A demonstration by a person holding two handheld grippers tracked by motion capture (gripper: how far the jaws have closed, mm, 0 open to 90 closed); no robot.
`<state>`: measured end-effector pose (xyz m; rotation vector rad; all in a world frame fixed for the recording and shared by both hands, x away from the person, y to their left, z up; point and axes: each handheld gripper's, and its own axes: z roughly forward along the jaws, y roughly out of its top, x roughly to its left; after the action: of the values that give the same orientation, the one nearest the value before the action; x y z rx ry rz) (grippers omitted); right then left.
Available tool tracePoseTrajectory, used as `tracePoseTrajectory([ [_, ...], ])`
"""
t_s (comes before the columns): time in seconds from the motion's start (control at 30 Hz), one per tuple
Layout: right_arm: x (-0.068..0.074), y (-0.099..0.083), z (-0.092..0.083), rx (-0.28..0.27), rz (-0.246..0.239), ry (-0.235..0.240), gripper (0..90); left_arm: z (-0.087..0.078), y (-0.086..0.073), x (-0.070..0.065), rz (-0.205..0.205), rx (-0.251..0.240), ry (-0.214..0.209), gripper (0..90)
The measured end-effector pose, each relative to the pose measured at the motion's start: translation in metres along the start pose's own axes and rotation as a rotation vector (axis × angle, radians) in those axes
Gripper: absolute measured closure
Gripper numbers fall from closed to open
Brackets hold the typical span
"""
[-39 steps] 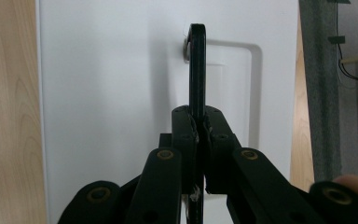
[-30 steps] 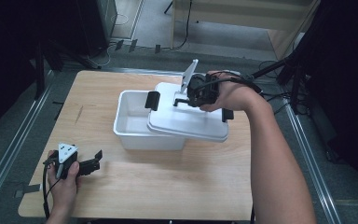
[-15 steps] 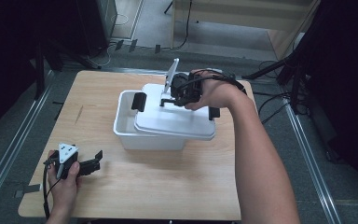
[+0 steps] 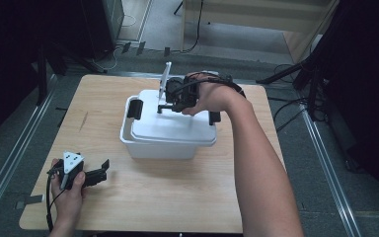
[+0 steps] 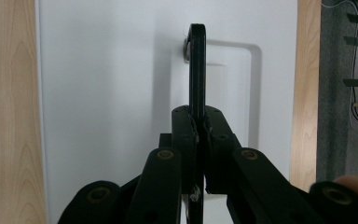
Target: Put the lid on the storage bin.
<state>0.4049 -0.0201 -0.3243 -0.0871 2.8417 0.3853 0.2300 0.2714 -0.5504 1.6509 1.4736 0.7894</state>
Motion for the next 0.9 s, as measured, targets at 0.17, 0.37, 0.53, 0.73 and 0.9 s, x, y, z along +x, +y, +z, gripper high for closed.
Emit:
tracePoseTrajectory([
  [0.17,-0.003,0.007,0.005,-0.006,-0.018,0.003,85.8,0.000,0.000,-0.001,0.006,0.002,0.000,0.0],
  [0.37,-0.005,0.014,0.009,0.009,-0.006,0.002,85.8,0.000,0.000,-0.001,0.005,0.006,-0.002,0.0],
  [0.53,-0.005,0.021,0.014,0.004,-0.011,0.009,85.8,0.000,0.000,-0.001,0.004,0.005,-0.003,0.0],
  [0.73,-0.005,0.026,0.020,0.014,-0.014,0.014,85.8,0.000,0.000,0.000,0.001,0.001,-0.009,0.0],
  [0.9,-0.007,0.029,0.022,0.010,-0.008,0.021,85.8,0.001,0.000,-0.001,0.003,0.005,-0.009,0.0],
])
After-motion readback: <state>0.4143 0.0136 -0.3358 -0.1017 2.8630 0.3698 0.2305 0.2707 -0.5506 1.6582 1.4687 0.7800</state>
